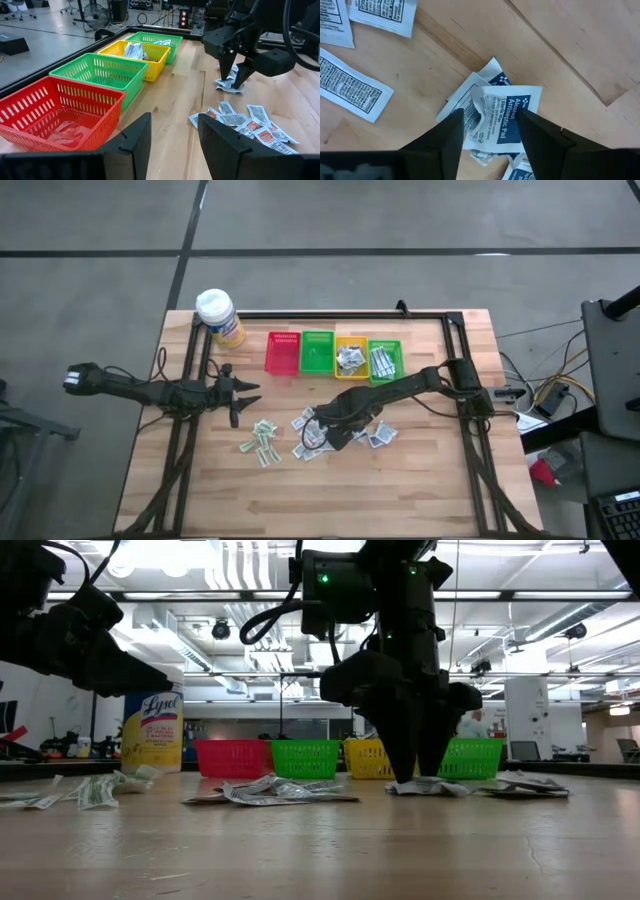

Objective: Pick & Place First Aid Supplies
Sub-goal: Put the blue alcohol pad into the yellow bin

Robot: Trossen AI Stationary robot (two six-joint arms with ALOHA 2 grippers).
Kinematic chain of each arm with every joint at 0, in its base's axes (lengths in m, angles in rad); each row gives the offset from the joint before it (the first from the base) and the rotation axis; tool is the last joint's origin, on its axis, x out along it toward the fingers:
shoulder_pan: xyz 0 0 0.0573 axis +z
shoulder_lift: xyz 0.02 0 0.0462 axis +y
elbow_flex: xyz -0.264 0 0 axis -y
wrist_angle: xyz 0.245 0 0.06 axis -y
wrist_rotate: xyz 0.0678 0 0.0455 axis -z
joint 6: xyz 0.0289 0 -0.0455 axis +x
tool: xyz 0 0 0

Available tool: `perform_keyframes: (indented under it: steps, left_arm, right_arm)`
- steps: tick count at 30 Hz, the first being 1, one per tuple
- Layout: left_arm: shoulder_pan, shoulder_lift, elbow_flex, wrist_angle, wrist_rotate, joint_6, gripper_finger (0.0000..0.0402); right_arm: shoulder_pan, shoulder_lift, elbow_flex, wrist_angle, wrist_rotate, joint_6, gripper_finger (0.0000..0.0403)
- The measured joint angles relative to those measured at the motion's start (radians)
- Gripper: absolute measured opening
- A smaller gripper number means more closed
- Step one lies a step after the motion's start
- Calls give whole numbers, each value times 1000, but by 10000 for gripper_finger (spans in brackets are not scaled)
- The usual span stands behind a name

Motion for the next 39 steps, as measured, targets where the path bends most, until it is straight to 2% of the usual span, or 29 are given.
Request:
perform_keyframes:
  steps: [15,27,35,39]
  left_arm:
    - [0,0,0,0,0,0,158]
    - [0,0,0,0,0,0,158]
    - [0,0,0,0,0,0,158]
    - [0,0,0,0,0,0,158]
  right_arm:
    - [0,0,1,0,0,-5,80]
    - [-4,0,72,-20,-4,-58,35]
    - [-19,0,210,-284,0,-125,27]
    - [-35,0,301,-443,46,-167,27]
